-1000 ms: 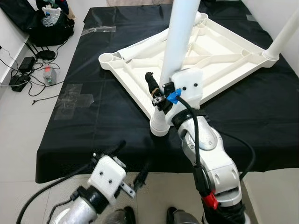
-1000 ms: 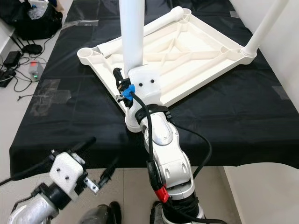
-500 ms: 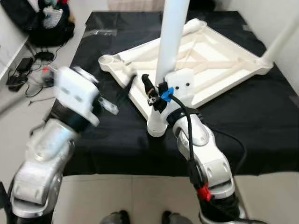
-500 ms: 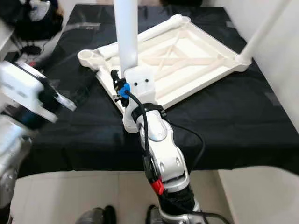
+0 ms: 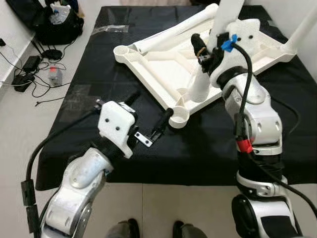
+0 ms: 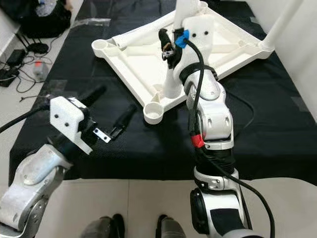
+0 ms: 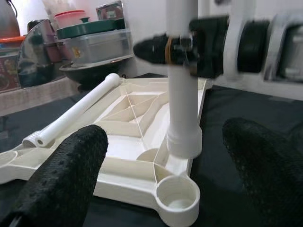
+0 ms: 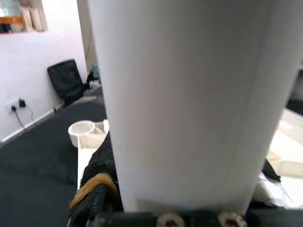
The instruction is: Building children table
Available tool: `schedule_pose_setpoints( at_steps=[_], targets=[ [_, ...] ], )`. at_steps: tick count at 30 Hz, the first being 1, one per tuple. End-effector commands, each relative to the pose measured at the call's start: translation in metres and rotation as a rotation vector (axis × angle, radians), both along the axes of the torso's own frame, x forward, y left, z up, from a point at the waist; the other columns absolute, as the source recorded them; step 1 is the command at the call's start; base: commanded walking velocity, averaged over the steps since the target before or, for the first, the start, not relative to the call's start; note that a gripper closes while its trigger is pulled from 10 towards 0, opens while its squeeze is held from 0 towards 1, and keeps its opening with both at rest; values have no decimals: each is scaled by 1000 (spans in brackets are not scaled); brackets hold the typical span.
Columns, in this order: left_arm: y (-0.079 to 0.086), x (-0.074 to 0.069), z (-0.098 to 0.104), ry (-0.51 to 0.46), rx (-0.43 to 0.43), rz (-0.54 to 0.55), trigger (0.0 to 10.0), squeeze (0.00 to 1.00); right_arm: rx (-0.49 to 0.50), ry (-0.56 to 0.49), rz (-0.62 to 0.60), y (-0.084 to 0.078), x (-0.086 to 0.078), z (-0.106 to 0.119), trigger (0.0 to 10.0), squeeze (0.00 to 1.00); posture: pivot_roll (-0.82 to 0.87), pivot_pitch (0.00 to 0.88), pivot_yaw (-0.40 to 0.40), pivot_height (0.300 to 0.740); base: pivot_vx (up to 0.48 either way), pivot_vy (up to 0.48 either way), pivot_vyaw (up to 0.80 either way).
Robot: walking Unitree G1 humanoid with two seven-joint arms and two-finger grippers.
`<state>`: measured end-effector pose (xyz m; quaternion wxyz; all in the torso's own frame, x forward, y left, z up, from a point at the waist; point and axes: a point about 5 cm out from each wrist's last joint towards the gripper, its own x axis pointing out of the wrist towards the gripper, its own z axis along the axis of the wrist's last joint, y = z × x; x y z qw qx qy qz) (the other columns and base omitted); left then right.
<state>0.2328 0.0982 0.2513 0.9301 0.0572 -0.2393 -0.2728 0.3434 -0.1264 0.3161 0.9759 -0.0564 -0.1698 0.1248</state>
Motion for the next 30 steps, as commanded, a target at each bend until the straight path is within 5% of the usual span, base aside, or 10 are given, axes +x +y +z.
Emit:
schedule_pose_setpoints(
  at_steps=[1,7,12,16,18,20,24,30],
  targets=[
    [1,0,-3,23,6,-2,10000,0,-4,-22,37,7,-1,3,0,0,-11,141,-14,740,0,0,0],
    [5,1,-2,20,5,20,10000,0,-38,51,132,23,0,-11,0,0,-5,138,-18,740,0,0,0],
    [6,4,7,-12,-21,36,10000,0,-108,-2,157,26,-2,-11,0,0,-7,130,-18,740,0,0,0],
    [13,13,34,-103,-62,59,10000,0,-141,-79,191,21,-3,1,0,0,-5,117,-18,740,0,0,0],
    [17,21,71,-223,-74,32,10000,0,-168,-138,262,22,-5,13,0,0,1,100,-21,740,0,0,0],
    [17,21,71,-223,-74,32,10000,0,-168,-138,262,22,-5,13,0,0,1,100,-21,740,0,0,0],
    [4,25,108,-333,-27,-100,10000,0,-191,-174,345,34,-9,17,0,0,8,79,-17,740,0,0,0],
    [-13,22,114,-354,37,-231,10000,59,-193,-170,383,44,-11,13,0,0,9,73,-9,740,0,0,0]
  ],
)
